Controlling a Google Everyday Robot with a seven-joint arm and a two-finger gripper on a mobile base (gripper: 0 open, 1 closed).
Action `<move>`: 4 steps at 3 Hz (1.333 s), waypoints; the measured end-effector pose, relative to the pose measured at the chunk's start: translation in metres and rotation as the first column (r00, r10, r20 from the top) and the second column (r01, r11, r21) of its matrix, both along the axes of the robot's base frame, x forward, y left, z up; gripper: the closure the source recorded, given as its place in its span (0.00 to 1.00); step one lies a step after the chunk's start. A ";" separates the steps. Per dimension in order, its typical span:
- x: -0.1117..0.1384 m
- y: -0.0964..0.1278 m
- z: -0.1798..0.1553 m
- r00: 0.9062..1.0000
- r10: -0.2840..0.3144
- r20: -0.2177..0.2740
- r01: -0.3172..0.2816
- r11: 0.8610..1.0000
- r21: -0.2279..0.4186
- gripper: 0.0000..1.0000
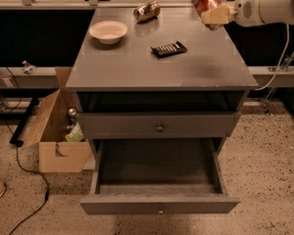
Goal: Place coke can into middle drawer
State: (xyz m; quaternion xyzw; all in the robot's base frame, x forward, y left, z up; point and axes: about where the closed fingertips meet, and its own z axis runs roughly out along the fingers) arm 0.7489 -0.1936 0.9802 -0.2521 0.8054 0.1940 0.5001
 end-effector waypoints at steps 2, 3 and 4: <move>-0.041 0.015 -0.073 0.992 0.053 -0.116 -0.050 0.998 0.029 1.00; -0.039 0.014 -0.069 0.993 0.051 -0.110 -0.048 0.998 0.029 1.00; -0.054 0.019 -0.083 0.986 0.095 -0.140 -0.095 0.995 0.009 1.00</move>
Offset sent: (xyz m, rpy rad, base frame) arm -0.0272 0.0062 -0.0418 0.0228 0.0642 0.0272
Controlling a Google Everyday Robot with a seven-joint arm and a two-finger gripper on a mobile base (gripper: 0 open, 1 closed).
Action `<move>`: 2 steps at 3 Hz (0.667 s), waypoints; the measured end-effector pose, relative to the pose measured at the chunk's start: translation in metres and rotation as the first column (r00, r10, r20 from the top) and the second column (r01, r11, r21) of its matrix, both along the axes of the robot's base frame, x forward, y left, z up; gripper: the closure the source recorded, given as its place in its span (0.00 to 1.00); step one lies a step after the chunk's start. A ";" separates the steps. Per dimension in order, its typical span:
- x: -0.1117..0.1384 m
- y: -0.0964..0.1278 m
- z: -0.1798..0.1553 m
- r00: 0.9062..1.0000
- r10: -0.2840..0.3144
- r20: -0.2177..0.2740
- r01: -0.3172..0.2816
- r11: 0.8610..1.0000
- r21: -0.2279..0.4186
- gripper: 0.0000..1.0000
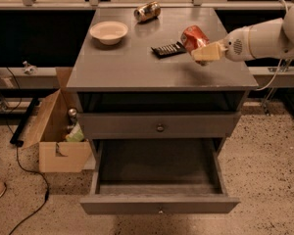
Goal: Place coke can into middle drawer
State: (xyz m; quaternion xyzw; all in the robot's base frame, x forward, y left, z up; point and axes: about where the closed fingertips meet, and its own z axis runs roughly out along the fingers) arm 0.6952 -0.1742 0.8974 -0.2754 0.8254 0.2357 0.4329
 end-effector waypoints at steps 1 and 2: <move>-0.043 0.012 -0.010 0.995 0.094 -0.020 -0.095 0.995 -0.032 1.00; -0.088 0.027 -0.023 0.984 0.175 -0.030 -0.177 0.981 -0.081 1.00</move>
Offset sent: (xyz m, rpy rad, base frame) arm -0.1577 0.0463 -0.0527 -0.1617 0.0440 0.2913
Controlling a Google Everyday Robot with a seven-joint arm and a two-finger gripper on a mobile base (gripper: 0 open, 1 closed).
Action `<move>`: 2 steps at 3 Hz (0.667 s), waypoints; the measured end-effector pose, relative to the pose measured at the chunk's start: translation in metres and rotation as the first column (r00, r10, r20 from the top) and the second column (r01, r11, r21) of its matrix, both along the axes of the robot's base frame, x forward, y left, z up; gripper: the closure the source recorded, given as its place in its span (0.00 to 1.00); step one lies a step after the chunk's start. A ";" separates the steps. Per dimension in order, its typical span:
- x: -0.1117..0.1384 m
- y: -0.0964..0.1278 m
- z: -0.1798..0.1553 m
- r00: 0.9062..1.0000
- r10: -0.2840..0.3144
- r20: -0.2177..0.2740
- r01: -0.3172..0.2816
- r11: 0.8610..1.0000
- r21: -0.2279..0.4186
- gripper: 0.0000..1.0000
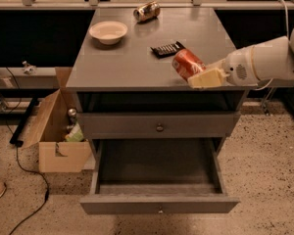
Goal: Place coke can into middle drawer
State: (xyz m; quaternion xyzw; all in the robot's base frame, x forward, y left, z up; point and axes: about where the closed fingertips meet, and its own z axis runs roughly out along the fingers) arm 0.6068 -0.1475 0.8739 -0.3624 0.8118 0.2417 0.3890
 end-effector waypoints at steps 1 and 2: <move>-0.040 0.014 -0.031 0.999 0.040 -0.033 -0.042 0.996 -0.076 1.00; -0.071 0.020 -0.069 0.996 0.015 -0.085 -0.029 0.987 -0.158 1.00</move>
Offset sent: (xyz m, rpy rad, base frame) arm -0.1145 0.0236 -0.1256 -0.2663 0.1705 -0.0239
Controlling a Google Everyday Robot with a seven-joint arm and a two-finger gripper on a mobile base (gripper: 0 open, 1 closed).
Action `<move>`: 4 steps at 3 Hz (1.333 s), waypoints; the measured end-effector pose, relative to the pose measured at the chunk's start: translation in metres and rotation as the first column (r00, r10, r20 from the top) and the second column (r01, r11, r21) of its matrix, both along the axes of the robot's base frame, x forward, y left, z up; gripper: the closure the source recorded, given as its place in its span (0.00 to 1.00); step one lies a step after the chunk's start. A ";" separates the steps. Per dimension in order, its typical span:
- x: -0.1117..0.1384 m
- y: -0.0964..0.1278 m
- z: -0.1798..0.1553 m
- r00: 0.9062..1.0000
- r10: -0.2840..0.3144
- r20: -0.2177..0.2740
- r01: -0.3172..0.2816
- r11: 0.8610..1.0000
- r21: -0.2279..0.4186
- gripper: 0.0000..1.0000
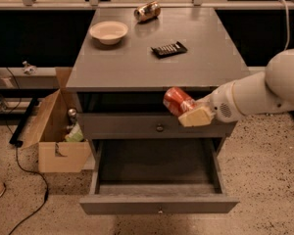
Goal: Place coke can into middle drawer
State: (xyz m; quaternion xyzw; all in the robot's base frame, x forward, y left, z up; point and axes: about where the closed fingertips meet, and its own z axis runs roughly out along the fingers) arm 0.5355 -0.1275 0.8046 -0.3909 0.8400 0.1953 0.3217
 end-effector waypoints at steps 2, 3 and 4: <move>-0.029 0.005 -0.061 0.993 -0.046 -0.110 0.037 0.996 -0.078 1.00; -0.033 0.021 -0.103 0.991 0.041 -0.130 -0.061 0.986 -0.152 1.00; -0.038 0.031 -0.160 0.977 0.131 -0.168 -0.161 0.970 -0.182 1.00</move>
Offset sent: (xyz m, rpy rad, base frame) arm -0.0178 0.0036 -0.0413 -0.0597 0.0683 -0.0301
